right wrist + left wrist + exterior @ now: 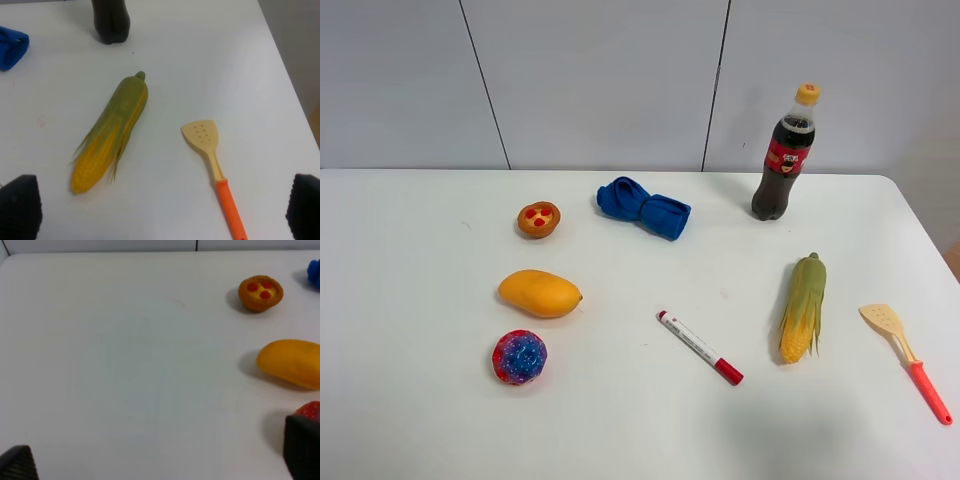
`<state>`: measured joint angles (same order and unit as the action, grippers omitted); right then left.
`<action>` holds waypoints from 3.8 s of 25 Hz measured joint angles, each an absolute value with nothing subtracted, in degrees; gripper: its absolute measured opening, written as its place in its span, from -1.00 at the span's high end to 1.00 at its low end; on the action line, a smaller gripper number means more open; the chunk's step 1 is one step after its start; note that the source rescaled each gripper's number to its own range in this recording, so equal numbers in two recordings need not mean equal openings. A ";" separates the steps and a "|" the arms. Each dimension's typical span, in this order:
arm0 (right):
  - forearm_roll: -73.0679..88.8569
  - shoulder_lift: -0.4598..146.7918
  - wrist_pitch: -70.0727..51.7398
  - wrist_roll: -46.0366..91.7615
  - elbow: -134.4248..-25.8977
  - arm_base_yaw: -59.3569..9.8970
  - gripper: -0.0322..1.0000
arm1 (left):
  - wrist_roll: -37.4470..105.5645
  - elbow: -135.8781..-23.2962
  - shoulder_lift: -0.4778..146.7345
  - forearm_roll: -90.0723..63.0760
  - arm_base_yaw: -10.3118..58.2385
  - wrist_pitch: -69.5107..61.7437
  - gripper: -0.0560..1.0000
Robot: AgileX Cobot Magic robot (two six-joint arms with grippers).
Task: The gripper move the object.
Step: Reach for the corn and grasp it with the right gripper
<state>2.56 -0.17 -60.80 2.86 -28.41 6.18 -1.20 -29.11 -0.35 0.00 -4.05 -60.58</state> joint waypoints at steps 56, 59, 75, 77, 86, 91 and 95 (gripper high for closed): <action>3.86 70.25 -32.95 -13.14 -38.75 5.41 -0.84 | -1.20 -29.11 -0.35 0.00 -4.05 -60.58 -1.00; 5.94 76.38 -30.11 -13.19 -38.75 5.41 -0.80 | -1.20 -29.11 -0.35 0.00 -4.05 -60.58 -1.00; 13.02 94.11 -27.00 -12.44 -48.70 -1.13 -0.77 | -1.20 -29.11 -0.35 0.00 -4.05 -60.58 -1.00; 13.10 96.55 -28.90 -15.29 -50.47 -2.85 -0.77 | -1.20 -29.11 -0.35 0.00 -4.05 -60.58 -1.00; 12.00 100.52 -32.61 -21.16 -51.62 -5.25 -0.77 | -1.20 -29.11 -0.35 0.00 -4.05 -60.58 -1.00; 9.37 100.54 -33.47 -21.57 -51.62 -5.25 -0.77 | -1.20 -29.11 -0.35 0.00 -4.05 -60.58 -1.00; 7.83 100.54 -33.47 -21.57 -51.62 -5.25 -0.77 | -1.20 -29.11 -0.35 0.00 -4.05 -60.58 -1.00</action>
